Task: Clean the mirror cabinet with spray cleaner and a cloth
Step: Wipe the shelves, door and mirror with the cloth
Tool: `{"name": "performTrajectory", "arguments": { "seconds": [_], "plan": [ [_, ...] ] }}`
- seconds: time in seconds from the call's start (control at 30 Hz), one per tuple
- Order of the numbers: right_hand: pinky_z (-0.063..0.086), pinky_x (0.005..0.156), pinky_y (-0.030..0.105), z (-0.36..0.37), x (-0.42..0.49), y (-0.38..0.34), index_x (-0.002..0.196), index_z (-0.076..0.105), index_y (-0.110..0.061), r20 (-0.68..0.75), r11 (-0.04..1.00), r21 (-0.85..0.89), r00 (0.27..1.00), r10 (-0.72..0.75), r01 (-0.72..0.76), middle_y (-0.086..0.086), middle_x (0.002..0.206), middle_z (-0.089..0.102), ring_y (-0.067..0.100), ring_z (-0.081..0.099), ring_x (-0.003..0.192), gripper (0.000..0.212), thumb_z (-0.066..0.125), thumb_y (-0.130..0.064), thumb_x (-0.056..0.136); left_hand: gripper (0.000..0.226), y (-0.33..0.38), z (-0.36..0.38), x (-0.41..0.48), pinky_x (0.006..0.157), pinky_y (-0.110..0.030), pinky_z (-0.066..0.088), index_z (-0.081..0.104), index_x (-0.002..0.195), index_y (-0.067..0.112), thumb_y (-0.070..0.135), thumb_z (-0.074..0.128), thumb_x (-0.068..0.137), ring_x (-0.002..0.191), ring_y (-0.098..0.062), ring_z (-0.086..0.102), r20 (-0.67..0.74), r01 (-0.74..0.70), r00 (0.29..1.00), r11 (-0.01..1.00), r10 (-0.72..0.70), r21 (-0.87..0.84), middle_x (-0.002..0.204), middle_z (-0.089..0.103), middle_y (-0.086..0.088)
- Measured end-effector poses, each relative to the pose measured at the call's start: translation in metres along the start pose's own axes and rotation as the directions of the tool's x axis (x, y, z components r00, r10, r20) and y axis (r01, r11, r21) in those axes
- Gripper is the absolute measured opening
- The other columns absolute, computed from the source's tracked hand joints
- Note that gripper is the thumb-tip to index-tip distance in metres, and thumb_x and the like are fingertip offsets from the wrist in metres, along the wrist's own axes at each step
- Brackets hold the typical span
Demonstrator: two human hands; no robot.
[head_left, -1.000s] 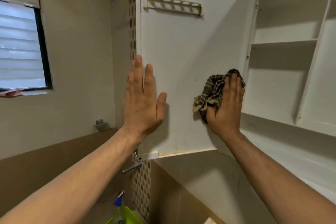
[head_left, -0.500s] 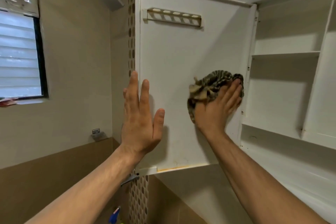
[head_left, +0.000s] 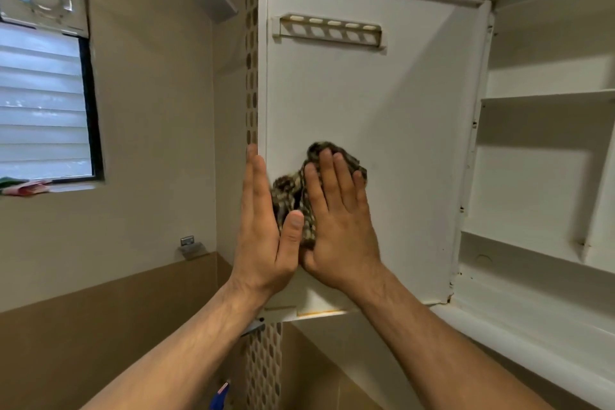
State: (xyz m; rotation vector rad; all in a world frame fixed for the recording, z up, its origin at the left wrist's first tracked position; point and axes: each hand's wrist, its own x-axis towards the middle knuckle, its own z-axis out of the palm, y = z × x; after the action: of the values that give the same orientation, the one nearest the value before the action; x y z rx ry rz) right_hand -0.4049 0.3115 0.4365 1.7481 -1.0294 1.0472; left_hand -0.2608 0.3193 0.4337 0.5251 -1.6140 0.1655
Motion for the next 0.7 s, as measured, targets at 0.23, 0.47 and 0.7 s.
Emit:
{"name": "performTrajectory", "arguments": {
  "seconds": [0.23, 0.47, 0.7],
  "plan": [
    [-0.005, 0.129, 0.048, -0.004, -0.006, -0.022, 0.165, 0.009, -0.014, 0.108, 0.993, -0.003, 0.987, -0.118, 0.119, 0.013, 0.174, -0.003, 0.030, -0.005, 0.160, 0.088, 0.045, -0.052, 0.094, 0.083, 0.003, -0.007, -0.003, 0.130, -0.048, 0.015, 0.011, 0.159, -0.010, 0.054, 0.028, 0.107, 0.160, -0.029, 0.010, 0.005, 0.004, 1.000, 0.994, -0.004, -0.111, 0.171, 0.008, -0.020],
    [0.009, 0.129, 0.050, -0.035, 0.013, 0.012, 0.164, 0.022, -0.014, 0.277, 0.906, 0.101, 0.863, -0.423, 0.412, 0.010, 0.172, 0.013, 0.028, 0.007, 0.160, 0.092, 0.057, -0.048, 0.086, 0.082, 0.010, -0.012, -0.003, 0.128, -0.058, 0.013, 0.006, 0.163, 0.003, 0.055, 0.032, 0.106, 0.161, -0.022, 0.007, 0.053, 0.121, 0.993, 0.945, -0.110, -0.304, 0.174, 0.006, -0.007],
    [0.008, 0.129, 0.053, -0.032, 0.066, -0.020, 0.163, 0.020, -0.006, 0.083, 0.990, 0.053, 0.987, -0.137, 0.133, 0.016, 0.172, 0.012, 0.030, 0.006, 0.160, 0.089, 0.047, -0.046, 0.088, 0.083, 0.009, -0.013, -0.004, 0.126, -0.056, 0.022, 0.017, 0.163, 0.006, 0.059, 0.042, 0.104, 0.156, -0.027, 0.027, 0.068, 0.243, 0.966, 0.777, -0.251, -0.581, 0.168, 0.029, -0.010]
  ]
}}
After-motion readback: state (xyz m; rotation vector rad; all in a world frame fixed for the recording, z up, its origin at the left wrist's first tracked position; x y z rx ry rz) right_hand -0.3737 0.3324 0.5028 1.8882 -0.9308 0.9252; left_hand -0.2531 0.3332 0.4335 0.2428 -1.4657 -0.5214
